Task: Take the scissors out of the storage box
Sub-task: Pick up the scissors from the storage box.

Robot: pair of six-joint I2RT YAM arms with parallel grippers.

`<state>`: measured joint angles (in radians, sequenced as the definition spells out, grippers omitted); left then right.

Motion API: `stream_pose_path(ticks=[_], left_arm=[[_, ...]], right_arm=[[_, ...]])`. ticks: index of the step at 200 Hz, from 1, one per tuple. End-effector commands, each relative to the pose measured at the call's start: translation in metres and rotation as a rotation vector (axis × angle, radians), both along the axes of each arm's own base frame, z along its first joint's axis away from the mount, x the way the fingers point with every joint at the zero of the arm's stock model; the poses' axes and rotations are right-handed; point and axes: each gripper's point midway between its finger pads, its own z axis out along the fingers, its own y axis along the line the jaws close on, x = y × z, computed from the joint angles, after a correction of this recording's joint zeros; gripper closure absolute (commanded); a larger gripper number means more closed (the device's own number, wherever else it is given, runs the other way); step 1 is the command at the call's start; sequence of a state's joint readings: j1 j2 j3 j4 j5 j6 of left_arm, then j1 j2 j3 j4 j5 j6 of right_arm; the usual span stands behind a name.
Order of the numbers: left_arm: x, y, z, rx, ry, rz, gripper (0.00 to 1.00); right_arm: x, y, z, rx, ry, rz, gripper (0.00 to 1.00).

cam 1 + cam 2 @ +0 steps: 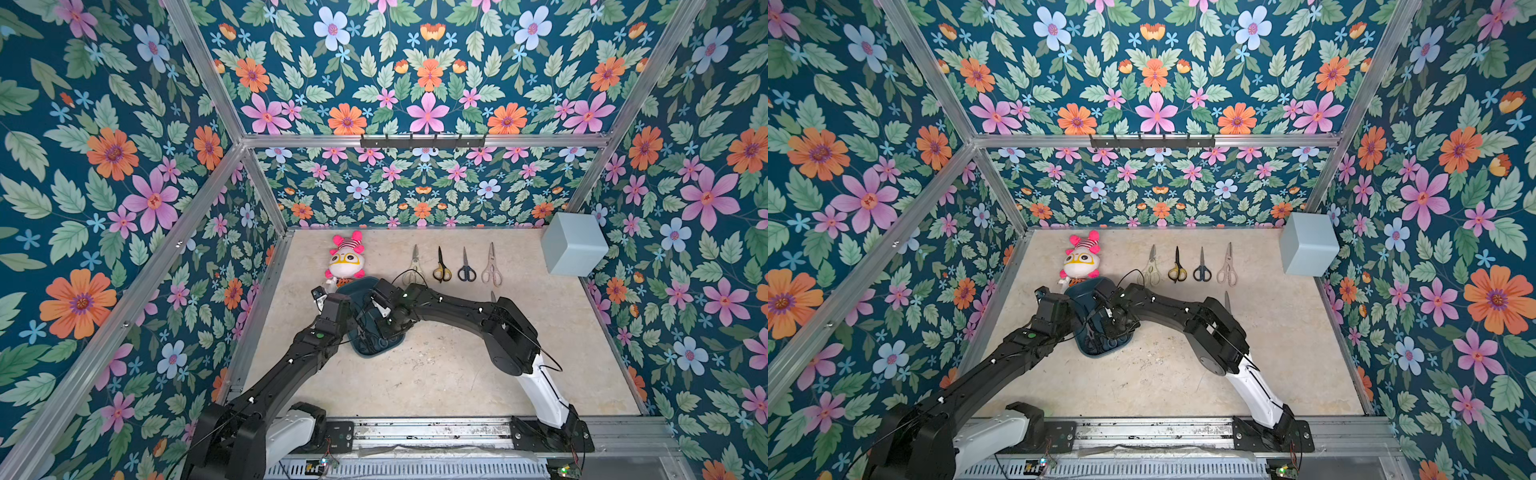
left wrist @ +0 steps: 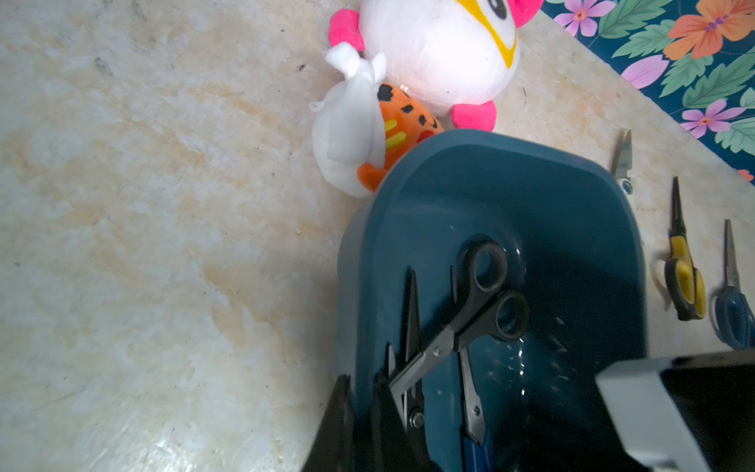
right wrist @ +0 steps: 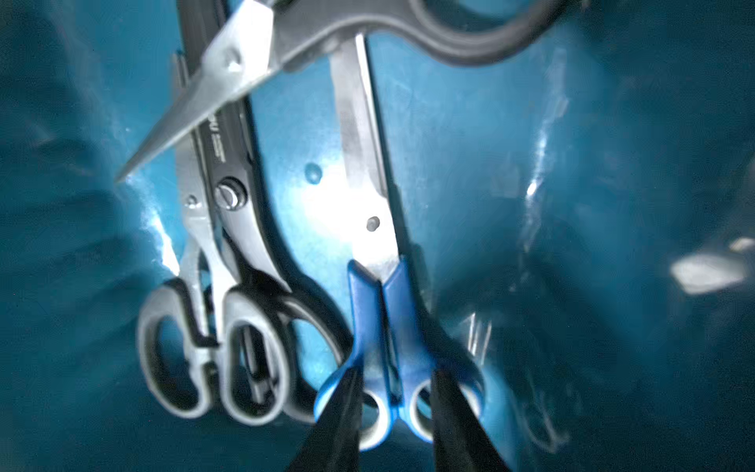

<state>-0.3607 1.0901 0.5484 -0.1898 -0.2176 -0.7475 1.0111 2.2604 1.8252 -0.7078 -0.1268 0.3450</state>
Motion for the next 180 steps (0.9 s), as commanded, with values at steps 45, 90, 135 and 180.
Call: stream_pose_path(ticks=[45,90,135,180], left_arm=[[0.009,-0.005,0.007,-0.025,-0.045,-0.002,1.00],[0.005,-0.007,0.001,-0.040,-0.023,-0.009,1.00],[0.002,0.000,-0.002,-0.023,-0.016,0.020,1.00],[0.000,0.005,-0.010,-0.014,0.008,0.062,1.00]], right_arm=[[0.018,-0.007,-0.021,-0.119,-0.062,0.002,0.73],[0.054,0.018,0.000,-0.084,-0.186,-0.031,0.73],[0.053,0.017,0.023,-0.052,-0.205,-0.023,0.72],[0.032,0.012,0.038,-0.026,-0.129,-0.001,0.67]])
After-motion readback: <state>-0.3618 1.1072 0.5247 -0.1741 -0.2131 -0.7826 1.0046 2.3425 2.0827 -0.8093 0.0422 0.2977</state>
